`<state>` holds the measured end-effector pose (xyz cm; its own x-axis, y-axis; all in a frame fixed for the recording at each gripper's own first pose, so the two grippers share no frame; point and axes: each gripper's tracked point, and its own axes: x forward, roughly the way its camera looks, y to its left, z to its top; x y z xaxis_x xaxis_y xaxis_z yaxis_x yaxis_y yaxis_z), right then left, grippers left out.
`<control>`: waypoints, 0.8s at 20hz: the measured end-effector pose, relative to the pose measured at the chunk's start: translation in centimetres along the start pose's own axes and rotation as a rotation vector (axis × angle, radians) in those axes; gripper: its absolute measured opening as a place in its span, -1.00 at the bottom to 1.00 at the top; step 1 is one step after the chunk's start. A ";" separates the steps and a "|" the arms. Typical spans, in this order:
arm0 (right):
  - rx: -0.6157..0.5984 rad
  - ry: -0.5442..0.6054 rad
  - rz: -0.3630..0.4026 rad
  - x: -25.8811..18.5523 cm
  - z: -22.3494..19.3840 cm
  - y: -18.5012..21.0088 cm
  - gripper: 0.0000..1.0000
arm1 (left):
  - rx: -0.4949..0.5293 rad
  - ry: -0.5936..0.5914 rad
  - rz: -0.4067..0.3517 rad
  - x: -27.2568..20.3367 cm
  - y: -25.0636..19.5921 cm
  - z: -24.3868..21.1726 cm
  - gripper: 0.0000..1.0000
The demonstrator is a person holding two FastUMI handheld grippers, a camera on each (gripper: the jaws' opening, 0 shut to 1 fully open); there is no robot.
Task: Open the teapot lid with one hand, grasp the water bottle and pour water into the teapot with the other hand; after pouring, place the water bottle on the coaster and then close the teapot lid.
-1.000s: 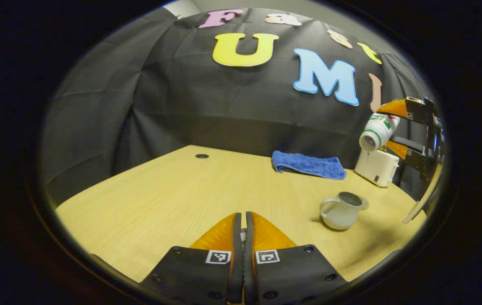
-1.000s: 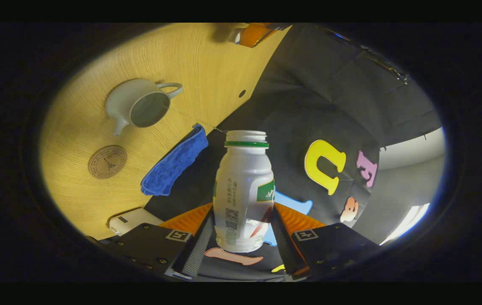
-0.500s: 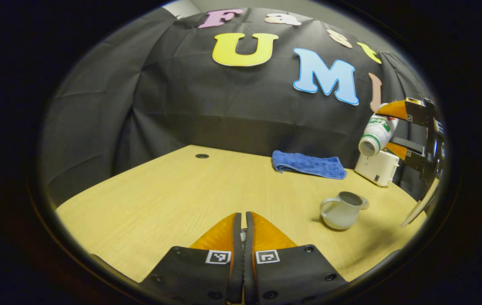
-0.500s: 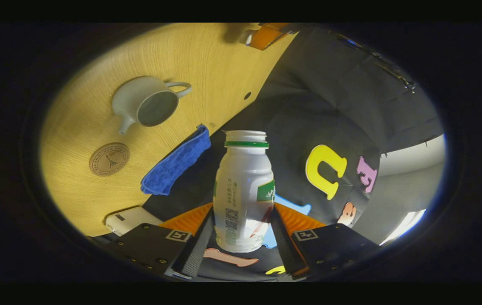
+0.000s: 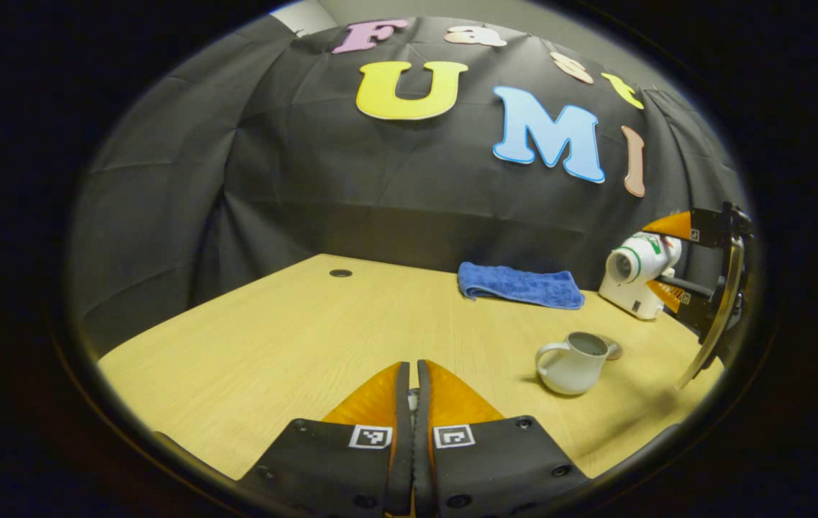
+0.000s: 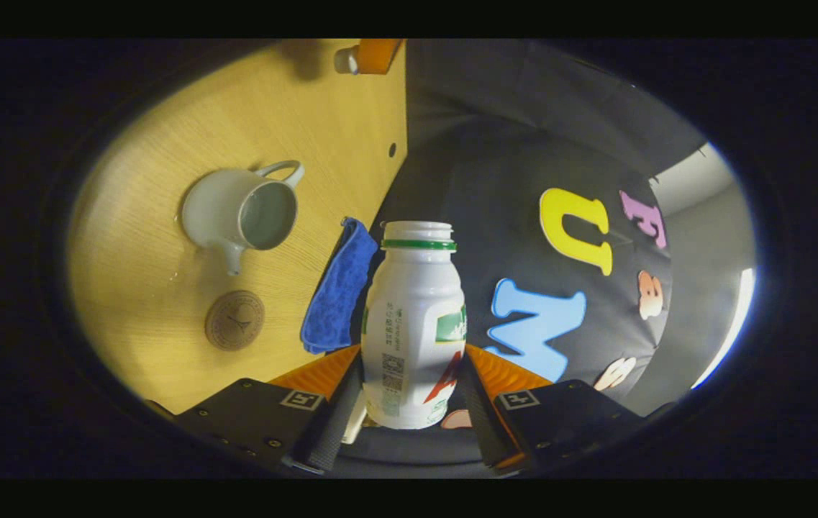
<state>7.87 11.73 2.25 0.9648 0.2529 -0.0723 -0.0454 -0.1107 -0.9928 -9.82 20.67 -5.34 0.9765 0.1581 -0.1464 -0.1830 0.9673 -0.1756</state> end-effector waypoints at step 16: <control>1.116 0.073 0.144 -2.8 -1.5 4.2 0.46 | 0.025 -0.107 -0.151 0.7 -8.3 4.5 -0.78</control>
<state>5.35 9.13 -1.54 0.9431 0.2459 -0.2236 -0.3281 0.7964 -0.5080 -7.12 13.69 0.40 0.9994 0.0294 -0.0156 -0.0316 0.9861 -0.1634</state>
